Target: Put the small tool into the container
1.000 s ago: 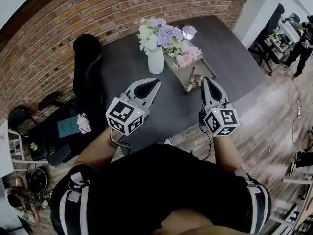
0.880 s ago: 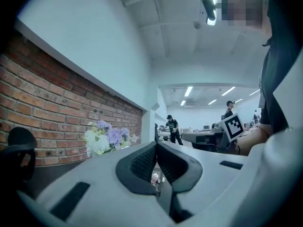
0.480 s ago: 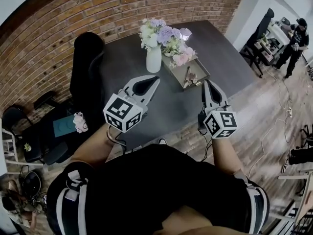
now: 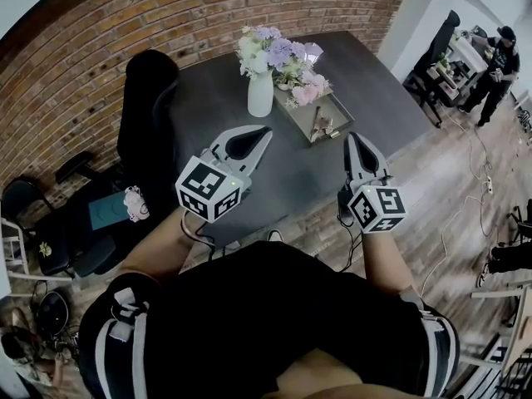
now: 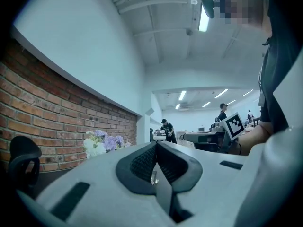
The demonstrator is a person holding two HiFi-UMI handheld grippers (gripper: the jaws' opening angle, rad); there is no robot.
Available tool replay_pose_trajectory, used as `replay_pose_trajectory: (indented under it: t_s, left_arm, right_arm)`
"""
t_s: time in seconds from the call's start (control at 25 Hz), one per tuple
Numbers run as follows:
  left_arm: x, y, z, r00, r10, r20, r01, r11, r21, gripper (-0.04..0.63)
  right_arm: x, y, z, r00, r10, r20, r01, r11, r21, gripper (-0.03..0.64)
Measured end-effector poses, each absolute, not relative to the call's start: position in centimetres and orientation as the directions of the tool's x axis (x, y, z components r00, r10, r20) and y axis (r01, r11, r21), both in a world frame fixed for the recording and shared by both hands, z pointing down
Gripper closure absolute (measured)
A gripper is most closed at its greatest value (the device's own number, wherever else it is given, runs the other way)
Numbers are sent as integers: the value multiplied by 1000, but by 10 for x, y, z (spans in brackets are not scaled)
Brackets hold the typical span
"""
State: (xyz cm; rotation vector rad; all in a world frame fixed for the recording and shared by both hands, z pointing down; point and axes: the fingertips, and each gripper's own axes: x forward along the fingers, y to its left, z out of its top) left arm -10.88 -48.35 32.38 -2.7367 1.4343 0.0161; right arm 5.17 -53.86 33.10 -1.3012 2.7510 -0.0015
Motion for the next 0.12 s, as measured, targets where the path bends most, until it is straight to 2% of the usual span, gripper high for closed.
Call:
replay_pose_trajectory:
  t_s: [0.12]
  left_arm:
    - [-109, -479, 322, 573, -819, -37, -820, -571, -46, 586]
  right_arm:
    - [53, -535, 328, -627, -773, -92, -774, 632, -39, 620]
